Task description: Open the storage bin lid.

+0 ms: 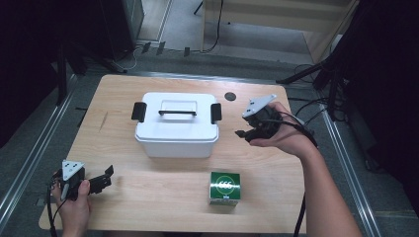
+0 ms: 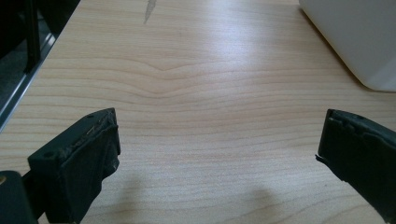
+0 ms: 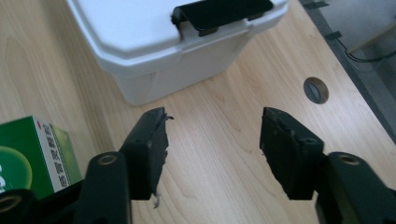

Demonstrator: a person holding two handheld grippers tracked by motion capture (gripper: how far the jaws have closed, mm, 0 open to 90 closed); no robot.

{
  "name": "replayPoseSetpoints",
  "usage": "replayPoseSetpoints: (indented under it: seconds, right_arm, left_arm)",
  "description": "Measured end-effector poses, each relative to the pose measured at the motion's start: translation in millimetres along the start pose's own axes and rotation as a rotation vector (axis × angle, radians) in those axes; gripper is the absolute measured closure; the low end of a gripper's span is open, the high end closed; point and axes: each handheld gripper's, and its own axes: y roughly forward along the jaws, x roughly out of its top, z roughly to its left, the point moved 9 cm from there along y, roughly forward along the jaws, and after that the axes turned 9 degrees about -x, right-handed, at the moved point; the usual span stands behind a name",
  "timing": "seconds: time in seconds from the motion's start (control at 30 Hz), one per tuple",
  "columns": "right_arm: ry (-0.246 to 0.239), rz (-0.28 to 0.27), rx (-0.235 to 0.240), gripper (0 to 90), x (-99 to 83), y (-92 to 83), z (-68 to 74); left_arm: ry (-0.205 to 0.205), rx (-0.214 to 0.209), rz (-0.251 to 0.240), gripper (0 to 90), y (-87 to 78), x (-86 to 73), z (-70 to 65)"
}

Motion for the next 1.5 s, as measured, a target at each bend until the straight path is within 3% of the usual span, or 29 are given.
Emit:
replayPoseSetpoints:
  seconds: [0.07, 0.17, 0.23, 0.27, 0.33, 0.5, 0.63, 0.73, 0.77, 0.93, 1.03, 1.5]
  right_arm:
    - [-0.048, 0.026, 0.018, 44.1, 4.1, 4.3, -0.3]
    - [-0.074, 0.043, 0.044, 45.5, 9.1, 7.0, -0.8]
    - [-0.112, 0.066, 0.072, 54.0, 18.1, 8.0, -4.1]
    - [-0.112, 0.066, 0.072, 54.0, 18.1, 8.0, -4.1]
    - [-0.157, 0.068, 0.098, 57.9, 29.4, 7.3, -6.5]
    - [-0.22, 0.069, 0.087, 66.3, 46.9, 7.0, -8.1]
    - [-0.229, 0.127, 0.105, 66.4, 58.0, 10.5, -4.8]
    - [-0.245, 0.141, 0.122, 66.4, 63.4, 12.2, -0.4]
    - [-0.267, 0.14, 0.127, 66.3, 71.5, 15.6, 2.8]
    - [-0.278, 0.119, 0.103, 64.8, 87.9, 20.9, 6.0]
    - [-0.297, 0.107, 0.132, 65.1, 102.0, 25.4, 13.5]
    - [-0.338, 0.111, 0.17, 70.0, 130.3, 47.5, 32.5]
  left_arm:
    - [0.0, -0.003, -0.002, 0.0, 0.0, 0.0, -0.4]
    - [0.002, -0.005, 0.001, 0.0, 0.1, -0.2, -0.9]
    - [0.004, -0.008, 0.002, 0.0, 0.5, 0.0, -1.0]
    - [0.004, -0.008, 0.002, 0.0, 0.5, 0.0, -1.0]
    - [0.001, -0.014, 0.0, 0.0, 0.6, 0.3, -0.9]
    - [-0.004, -0.022, -0.002, 0.0, 0.6, 0.3, -0.9]
    - [0.0, -0.025, 0.002, 0.0, 0.6, -0.1, -1.8]
    - [0.004, -0.025, 0.002, 0.0, 0.5, -0.3, -2.6]
    - [0.01, -0.028, 0.006, 0.0, 0.2, -0.7, -2.9]
    - [0.012, -0.032, 0.006, 0.0, 0.4, -0.9, -4.0]
    - [0.013, -0.032, 0.004, 0.0, 0.1, -0.9, -4.3]
    - [0.013, -0.03, -0.012, 0.0, -0.7, 0.4, -3.9]
